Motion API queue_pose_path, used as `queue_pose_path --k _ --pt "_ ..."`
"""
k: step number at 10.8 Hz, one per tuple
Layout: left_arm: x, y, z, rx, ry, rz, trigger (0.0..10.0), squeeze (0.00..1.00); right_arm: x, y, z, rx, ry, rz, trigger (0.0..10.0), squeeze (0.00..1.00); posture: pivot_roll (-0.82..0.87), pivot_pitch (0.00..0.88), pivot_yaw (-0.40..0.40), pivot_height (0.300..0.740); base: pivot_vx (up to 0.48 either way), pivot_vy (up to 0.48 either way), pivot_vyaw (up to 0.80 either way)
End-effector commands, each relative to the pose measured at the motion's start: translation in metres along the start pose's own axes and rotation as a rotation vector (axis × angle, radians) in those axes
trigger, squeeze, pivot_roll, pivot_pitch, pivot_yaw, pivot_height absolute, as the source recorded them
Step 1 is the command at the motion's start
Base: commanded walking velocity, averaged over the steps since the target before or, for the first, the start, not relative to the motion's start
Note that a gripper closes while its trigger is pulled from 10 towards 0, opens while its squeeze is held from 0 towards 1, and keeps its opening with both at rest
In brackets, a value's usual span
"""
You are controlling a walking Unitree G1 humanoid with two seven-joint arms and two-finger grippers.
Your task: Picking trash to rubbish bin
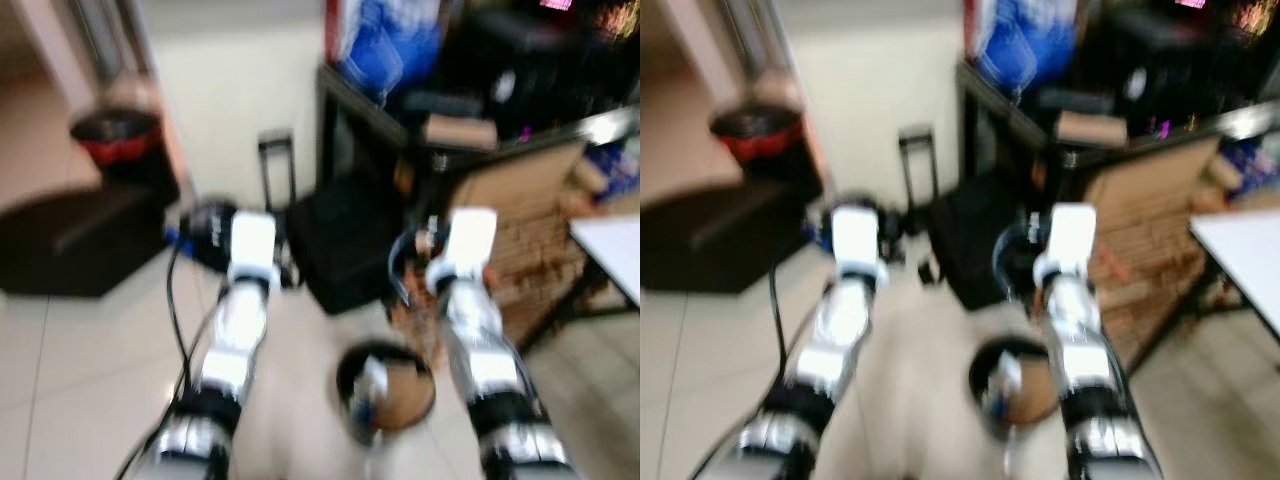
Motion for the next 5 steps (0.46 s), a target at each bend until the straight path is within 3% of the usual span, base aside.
queue_pose_path --k 1,4,5 --pt "0.0036 -0.0019 -0.0015 0.016 0.006 0.011 10.0 0.0 -0.0012 -0.0008 0.0021 -0.006 -0.003 -0.009 10.0 0.0 -0.08 0.045 0.045 0.74 0.0 0.0 0.0" --pt "0.003 -0.0017 -0.0011 0.016 0.007 0.01 10.0 0.0 -0.002 -0.0008 0.0034 -0.007 -0.006 -0.014 10.0 0.0 -0.08 0.051 0.046 0.74 0.0 0.0 0.0" --pt "0.0026 -0.0015 -0.0009 0.014 0.008 0.008 10.0 0.0 -0.0024 -0.0005 0.0037 -0.008 -0.006 -0.016 10.0 0.0 -0.08 0.055 0.046 0.74 -0.259 0.0 0.0"
Point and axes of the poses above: a point about 5 cm out from each wrist's last joint towards the gripper, its own y axis pointing back from the gripper into the wrist, its own x axis along the axis of the wrist's last joint, z = x × y, the point moved 6 cm from there along -y, pointing out of the wrist towards the gripper, and after that the axes turned 14 degrees about y, right-handed, at the moved point
